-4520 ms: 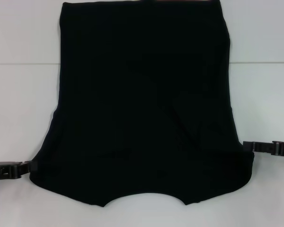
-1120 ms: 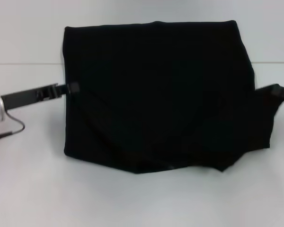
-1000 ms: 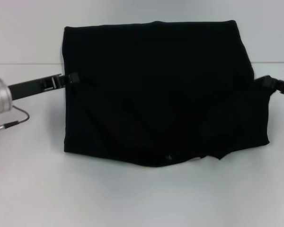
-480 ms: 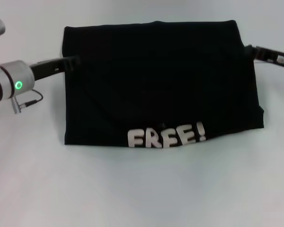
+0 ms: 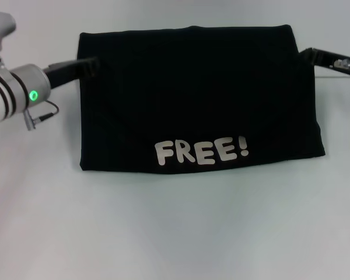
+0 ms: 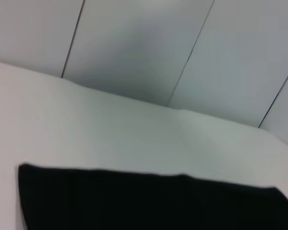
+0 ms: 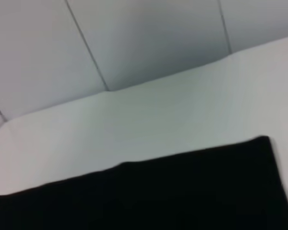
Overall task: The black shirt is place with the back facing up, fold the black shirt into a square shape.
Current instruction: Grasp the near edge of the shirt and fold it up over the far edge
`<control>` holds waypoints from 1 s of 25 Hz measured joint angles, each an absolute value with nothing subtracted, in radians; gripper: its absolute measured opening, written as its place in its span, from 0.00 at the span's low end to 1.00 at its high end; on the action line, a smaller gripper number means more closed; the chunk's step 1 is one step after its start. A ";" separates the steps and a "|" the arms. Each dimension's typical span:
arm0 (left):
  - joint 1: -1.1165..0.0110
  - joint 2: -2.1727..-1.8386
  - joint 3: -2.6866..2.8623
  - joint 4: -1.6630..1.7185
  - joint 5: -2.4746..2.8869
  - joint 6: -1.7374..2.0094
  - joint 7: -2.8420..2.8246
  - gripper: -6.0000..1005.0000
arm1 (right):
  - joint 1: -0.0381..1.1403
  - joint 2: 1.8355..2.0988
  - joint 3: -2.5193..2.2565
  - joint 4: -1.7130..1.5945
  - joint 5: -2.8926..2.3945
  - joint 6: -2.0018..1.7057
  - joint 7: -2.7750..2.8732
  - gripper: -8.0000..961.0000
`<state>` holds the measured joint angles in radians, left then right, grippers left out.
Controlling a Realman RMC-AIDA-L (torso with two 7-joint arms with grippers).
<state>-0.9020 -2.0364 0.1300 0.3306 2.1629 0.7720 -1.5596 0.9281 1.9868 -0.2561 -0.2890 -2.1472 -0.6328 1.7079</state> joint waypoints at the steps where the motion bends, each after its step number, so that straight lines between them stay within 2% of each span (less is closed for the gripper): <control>1: -0.902 -2.040 0.133 0.316 2.163 0.756 -1.545 0.03 | 0.927 1.990 -0.256 -0.284 -2.147 -0.618 1.707 0.04; 8: -0.901 -2.072 0.133 0.283 2.163 0.697 -1.486 0.02 | 0.919 2.025 -0.255 -0.270 -2.145 -0.543 1.702 0.04; 17: -0.913 -2.088 0.212 0.269 2.165 0.695 -1.481 0.03 | 0.907 2.043 -0.257 -0.270 -2.115 -0.538 1.700 0.04; 23: -0.919 -2.093 0.215 0.268 2.172 0.695 -1.480 0.05 | 0.905 2.058 -0.257 -0.284 -2.105 -0.529 1.691 0.19; 25: -0.919 -2.094 0.218 0.271 2.172 0.695 -1.480 0.07 | 0.904 2.058 -0.255 -0.293 -2.099 -0.533 1.691 0.29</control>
<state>-0.9189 -2.0944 0.2182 0.2706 2.1719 0.6947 -1.4795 0.9044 2.0581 -0.2553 -0.2927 -2.0985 -0.5331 1.6908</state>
